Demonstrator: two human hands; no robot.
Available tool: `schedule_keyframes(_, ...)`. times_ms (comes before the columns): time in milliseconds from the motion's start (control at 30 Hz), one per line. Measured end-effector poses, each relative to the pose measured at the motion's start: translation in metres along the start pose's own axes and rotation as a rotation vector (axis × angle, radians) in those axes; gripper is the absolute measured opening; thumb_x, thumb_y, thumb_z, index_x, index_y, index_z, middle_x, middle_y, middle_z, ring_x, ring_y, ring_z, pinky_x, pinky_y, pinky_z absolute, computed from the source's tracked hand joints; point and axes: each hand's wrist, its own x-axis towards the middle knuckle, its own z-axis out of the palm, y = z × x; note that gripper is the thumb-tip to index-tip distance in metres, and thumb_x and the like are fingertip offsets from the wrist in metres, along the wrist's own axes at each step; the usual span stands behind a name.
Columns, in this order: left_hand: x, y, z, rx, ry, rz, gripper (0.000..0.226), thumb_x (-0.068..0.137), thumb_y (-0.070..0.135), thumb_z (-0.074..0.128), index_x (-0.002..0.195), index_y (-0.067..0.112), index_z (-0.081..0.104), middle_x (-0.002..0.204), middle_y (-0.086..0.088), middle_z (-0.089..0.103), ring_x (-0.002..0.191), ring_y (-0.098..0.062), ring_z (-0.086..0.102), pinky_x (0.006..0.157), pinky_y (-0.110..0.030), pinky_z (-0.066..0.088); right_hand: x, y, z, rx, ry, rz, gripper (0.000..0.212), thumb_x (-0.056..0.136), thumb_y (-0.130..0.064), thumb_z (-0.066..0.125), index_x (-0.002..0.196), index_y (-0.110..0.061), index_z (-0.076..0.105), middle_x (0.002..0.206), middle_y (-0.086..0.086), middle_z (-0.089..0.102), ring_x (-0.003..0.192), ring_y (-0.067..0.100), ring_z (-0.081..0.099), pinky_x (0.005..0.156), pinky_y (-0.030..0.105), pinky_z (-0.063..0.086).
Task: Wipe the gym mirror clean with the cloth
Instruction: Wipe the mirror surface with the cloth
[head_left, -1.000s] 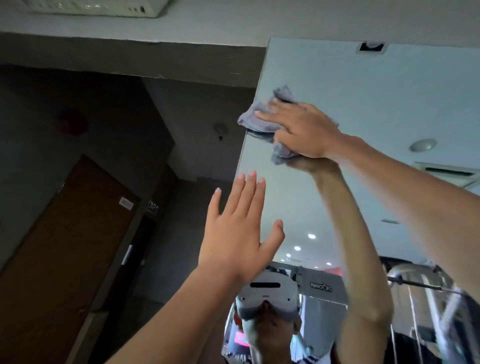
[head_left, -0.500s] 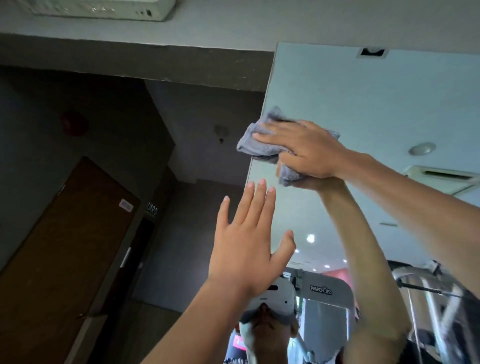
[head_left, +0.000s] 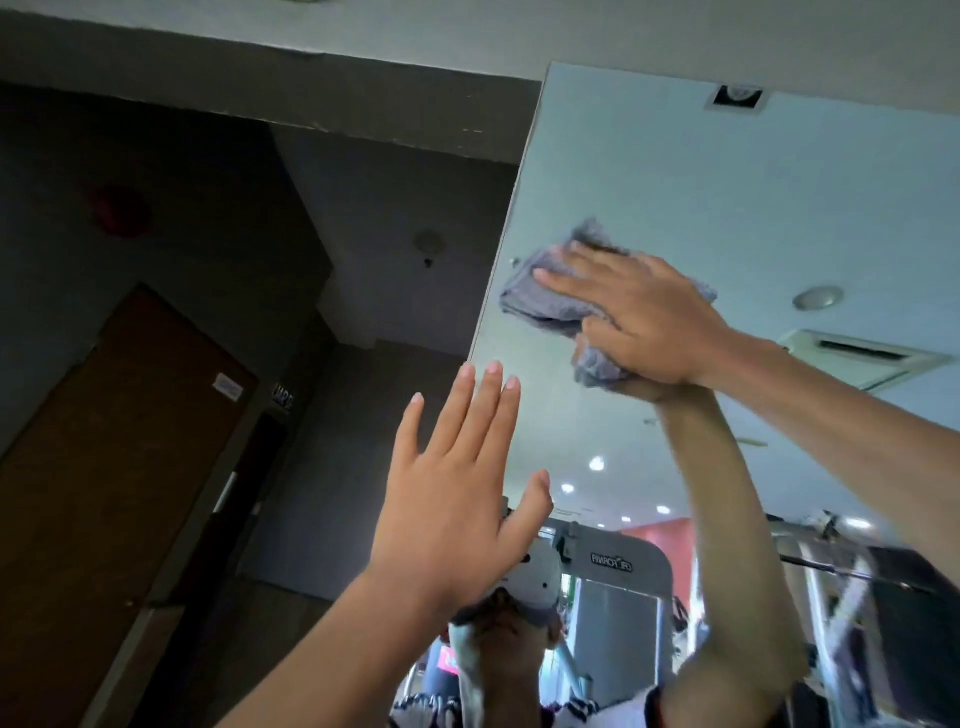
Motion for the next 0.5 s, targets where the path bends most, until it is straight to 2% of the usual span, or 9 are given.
schedule_keyframes(67,0.0,0.0,0.001,0.002,-0.006,0.0,0.072,0.1,0.059,0.016,0.161,0.022,0.009,0.167,0.007,-0.005,0.153,-0.009,-0.012,0.122,-0.045,-0.002,0.015,0.025,-0.005,-0.007,0.065,0.201,0.075,0.082,-0.049,0.016,0.154,-0.033,0.031,0.163,-0.006,0.026,0.15,0.013,0.02,0.116,0.045,0.024)
schedule_keyframes(133,0.001,0.001,0.0,0.002,-0.007,-0.006,0.072,0.099,0.059,0.017,0.161,0.022,0.01,0.167,0.007,-0.004,0.154,-0.009,-0.012,0.123,-0.046,-0.001,0.038,0.019,0.0,-0.046,0.101,0.463,0.068,0.09,-0.046,0.02,0.156,-0.032,0.027,0.165,-0.004,0.02,0.151,0.015,0.015,0.117,0.044,0.017)
schedule_keyframes(200,0.001,0.001,-0.002,0.004,-0.021,-0.02,0.073,0.099,0.059,0.015,0.161,0.022,0.01,0.167,0.007,-0.005,0.153,-0.008,-0.012,0.125,-0.046,0.0,0.054,-0.014,0.009,-0.062,0.13,0.544,0.058,0.1,-0.037,0.028,0.157,-0.028,0.022,0.166,-0.003,0.015,0.152,0.017,0.01,0.119,0.044,0.011)
schedule_keyframes(233,0.0,0.002,-0.002,0.006,-0.03,-0.025,0.074,0.098,0.06,0.013,0.161,0.022,0.008,0.167,0.007,-0.007,0.153,-0.008,-0.014,0.125,-0.047,0.0,0.054,-0.033,0.014,-0.061,0.117,0.486,0.058,0.101,-0.037,0.027,0.158,-0.029,0.02,0.166,-0.003,0.014,0.153,0.018,0.008,0.119,0.044,0.009)
schedule_keyframes(300,0.0,0.002,-0.003,0.008,-0.029,-0.03,0.073,0.098,0.06,0.012,0.161,0.023,0.006,0.166,0.008,-0.008,0.153,-0.007,-0.015,0.126,-0.046,-0.002,0.033,-0.06,0.018,-0.081,0.021,0.246,0.063,0.096,-0.044,0.017,0.158,-0.033,0.016,0.167,-0.005,0.01,0.153,0.016,0.007,0.121,0.044,0.006)
schedule_keyframes(400,-0.002,0.002,-0.002,0.023,-0.02,-0.031,0.072,0.099,0.06,0.011,0.161,0.023,0.007,0.167,0.007,-0.007,0.153,-0.008,-0.014,0.124,-0.045,-0.004,-0.011,-0.04,0.004,-0.055,-0.074,-0.018,0.072,0.086,-0.047,0.013,0.157,-0.034,0.021,0.165,-0.006,0.016,0.151,0.012,0.016,0.12,0.041,0.01)
schedule_keyframes(467,-0.004,0.002,0.0,0.037,-0.013,-0.032,0.072,0.1,0.059,0.012,0.161,0.023,0.009,0.167,0.006,-0.004,0.154,-0.01,-0.012,0.123,-0.045,-0.003,-0.023,0.004,-0.007,-0.07,-0.032,0.018,0.076,0.081,-0.046,0.017,0.154,-0.028,0.031,0.162,-0.001,0.026,0.149,0.016,0.024,0.116,0.042,0.02)
schedule_keyframes(500,-0.003,0.003,0.001,0.043,-0.005,-0.029,0.071,0.1,0.059,0.014,0.161,0.022,0.011,0.168,0.006,-0.002,0.154,-0.01,-0.01,0.123,-0.045,-0.002,-0.023,0.029,-0.012,-0.071,0.01,0.12,0.079,0.079,-0.047,0.017,0.154,-0.026,0.033,0.162,0.0,0.029,0.149,0.017,0.025,0.115,0.043,0.022)
